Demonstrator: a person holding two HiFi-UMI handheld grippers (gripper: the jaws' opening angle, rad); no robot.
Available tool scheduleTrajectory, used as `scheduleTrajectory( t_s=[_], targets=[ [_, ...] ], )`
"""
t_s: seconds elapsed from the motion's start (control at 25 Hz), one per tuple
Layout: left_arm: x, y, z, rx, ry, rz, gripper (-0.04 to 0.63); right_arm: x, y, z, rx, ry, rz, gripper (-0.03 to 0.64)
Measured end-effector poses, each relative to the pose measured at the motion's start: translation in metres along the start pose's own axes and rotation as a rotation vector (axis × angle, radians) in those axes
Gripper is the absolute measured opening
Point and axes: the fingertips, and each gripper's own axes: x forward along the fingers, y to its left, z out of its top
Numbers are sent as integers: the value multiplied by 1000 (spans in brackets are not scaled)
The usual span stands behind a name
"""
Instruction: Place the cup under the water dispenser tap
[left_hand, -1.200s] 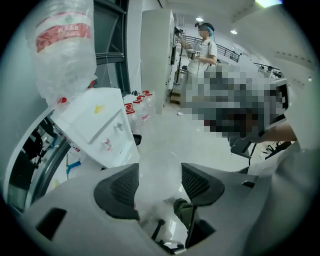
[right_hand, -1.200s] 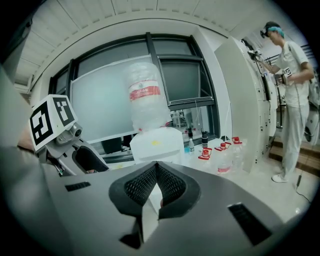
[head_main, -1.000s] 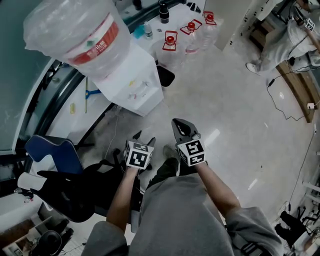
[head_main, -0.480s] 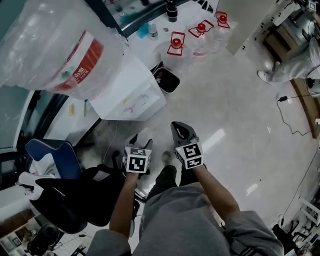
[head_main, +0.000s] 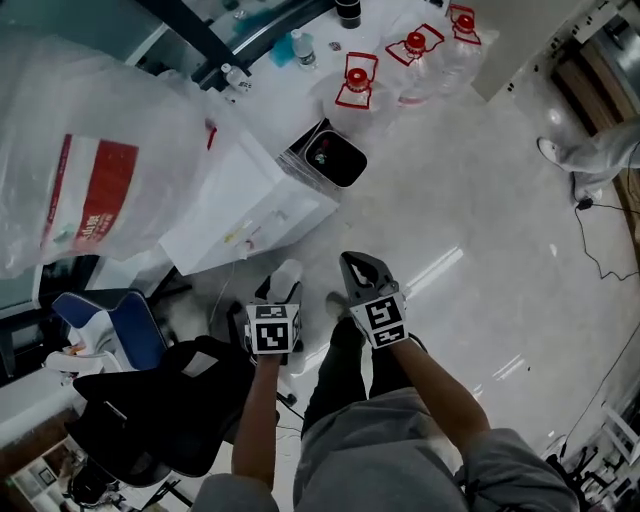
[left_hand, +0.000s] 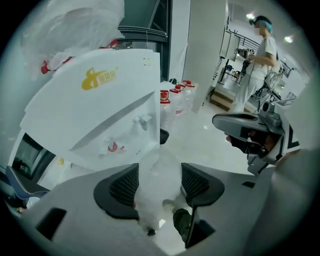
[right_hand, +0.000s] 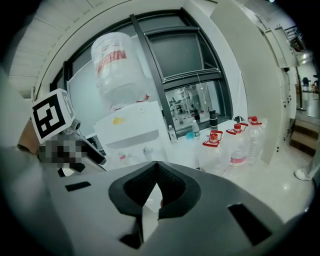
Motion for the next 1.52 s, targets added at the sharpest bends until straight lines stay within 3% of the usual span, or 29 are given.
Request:
scheduleTrajectory(
  t_s=[0.56,1.08,1.52],
  targets=[
    [92,20,-10,-3,-1,57,268,42,-36,-50,-40,19,7,11],
    [182,53,-24,-20,-17,89,268,100,-28,-120,-23,14,42,11],
    [223,67,-8,39,-9,93,268,114,-37,-150,18,36,8,11]
  ],
)
